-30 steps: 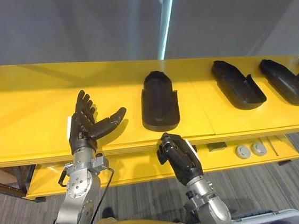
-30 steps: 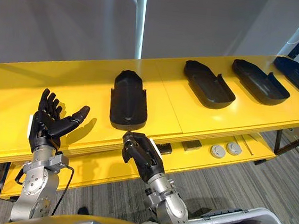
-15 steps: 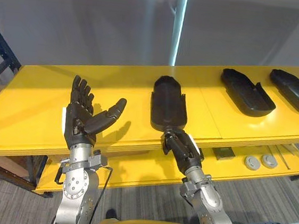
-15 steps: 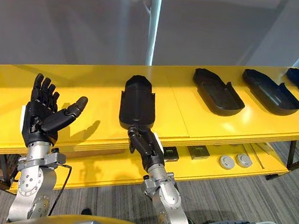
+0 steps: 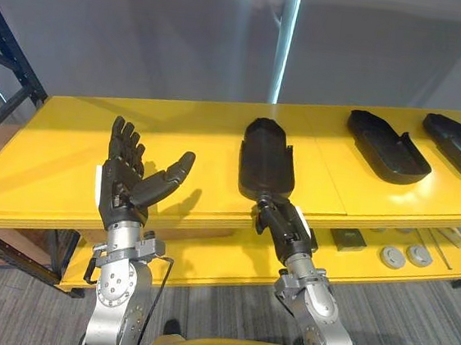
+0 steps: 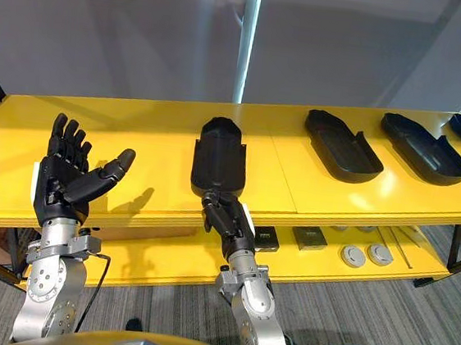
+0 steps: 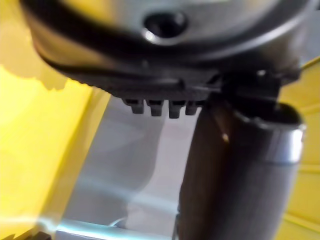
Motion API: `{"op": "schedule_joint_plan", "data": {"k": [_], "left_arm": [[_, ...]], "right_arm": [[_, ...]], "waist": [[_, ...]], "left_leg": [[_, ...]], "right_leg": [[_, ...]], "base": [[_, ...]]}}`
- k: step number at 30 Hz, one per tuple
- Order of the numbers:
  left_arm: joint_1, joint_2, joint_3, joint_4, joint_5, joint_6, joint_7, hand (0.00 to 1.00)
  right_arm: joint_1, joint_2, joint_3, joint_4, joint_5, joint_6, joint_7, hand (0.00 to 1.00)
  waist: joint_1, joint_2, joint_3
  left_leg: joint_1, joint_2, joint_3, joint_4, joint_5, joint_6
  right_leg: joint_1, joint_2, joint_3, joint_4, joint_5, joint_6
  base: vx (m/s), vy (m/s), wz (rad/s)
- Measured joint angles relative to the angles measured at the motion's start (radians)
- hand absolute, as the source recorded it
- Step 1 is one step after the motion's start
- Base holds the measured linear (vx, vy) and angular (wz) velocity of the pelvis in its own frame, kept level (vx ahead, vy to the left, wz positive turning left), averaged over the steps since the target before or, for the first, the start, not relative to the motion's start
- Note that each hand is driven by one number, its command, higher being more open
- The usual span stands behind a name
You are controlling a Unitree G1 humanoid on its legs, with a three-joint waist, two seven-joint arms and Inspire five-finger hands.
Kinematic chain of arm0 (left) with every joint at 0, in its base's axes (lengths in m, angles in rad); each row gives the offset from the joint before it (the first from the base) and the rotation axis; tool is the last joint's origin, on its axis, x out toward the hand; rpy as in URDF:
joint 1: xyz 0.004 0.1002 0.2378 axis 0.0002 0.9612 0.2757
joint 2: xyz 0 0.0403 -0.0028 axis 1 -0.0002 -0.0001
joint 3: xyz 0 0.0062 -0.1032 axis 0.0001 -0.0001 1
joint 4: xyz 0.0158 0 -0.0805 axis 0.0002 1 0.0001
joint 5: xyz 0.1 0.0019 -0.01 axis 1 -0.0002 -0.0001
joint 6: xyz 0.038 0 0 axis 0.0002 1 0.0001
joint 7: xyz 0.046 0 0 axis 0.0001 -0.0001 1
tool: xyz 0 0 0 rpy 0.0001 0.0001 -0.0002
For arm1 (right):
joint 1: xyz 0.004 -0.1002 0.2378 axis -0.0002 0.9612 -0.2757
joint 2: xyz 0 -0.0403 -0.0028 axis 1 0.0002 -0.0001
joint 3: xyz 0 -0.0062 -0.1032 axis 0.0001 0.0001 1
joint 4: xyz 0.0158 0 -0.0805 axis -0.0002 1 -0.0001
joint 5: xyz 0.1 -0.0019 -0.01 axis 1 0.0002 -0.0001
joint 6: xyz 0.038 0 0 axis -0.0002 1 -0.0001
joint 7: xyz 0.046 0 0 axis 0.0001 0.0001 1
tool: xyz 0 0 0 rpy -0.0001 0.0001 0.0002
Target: Walk over and take three plastic housings, then place them on the shelf
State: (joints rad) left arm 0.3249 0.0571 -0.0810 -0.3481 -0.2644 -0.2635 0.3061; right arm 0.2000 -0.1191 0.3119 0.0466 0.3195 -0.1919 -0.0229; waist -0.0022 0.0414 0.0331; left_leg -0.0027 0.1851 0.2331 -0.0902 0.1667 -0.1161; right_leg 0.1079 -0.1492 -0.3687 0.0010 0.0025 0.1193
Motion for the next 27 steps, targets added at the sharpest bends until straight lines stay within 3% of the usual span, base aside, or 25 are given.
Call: {"op": "schedule_joint_plan", "data": {"k": [19,27], "left_arm": [[-0.002,-0.001,-0.002,0.0,0.001,0.006,-0.027,1.0],[-0.002,0.0,-0.001,0.0,0.001,0.009,-0.032,1.0]], "right_arm": [[-0.195,0.014,-0.104,0.081,-0.078,-0.018,-0.161,0.0],[-0.246,0.014,-0.131,0.106,-0.078,-0.018,-0.172,0.0]], "waist": [[0.028,0.0,0.002],[0.032,0.001,0.008]], "left_leg": [[-0.004,0.0,-0.01,0.0,0.011,-0.003],[-0.003,0.0,-0.021,0.0,0.006,-0.008]], "right_leg": [[0.001,0.002,-0.008,0.011,0.002,-0.006],[0.007,0.002,-0.017,0.015,-0.008,-0.007]], "base": [[0.02,-0.012,0.02],[-0.03,-0.006,0.03]]}}
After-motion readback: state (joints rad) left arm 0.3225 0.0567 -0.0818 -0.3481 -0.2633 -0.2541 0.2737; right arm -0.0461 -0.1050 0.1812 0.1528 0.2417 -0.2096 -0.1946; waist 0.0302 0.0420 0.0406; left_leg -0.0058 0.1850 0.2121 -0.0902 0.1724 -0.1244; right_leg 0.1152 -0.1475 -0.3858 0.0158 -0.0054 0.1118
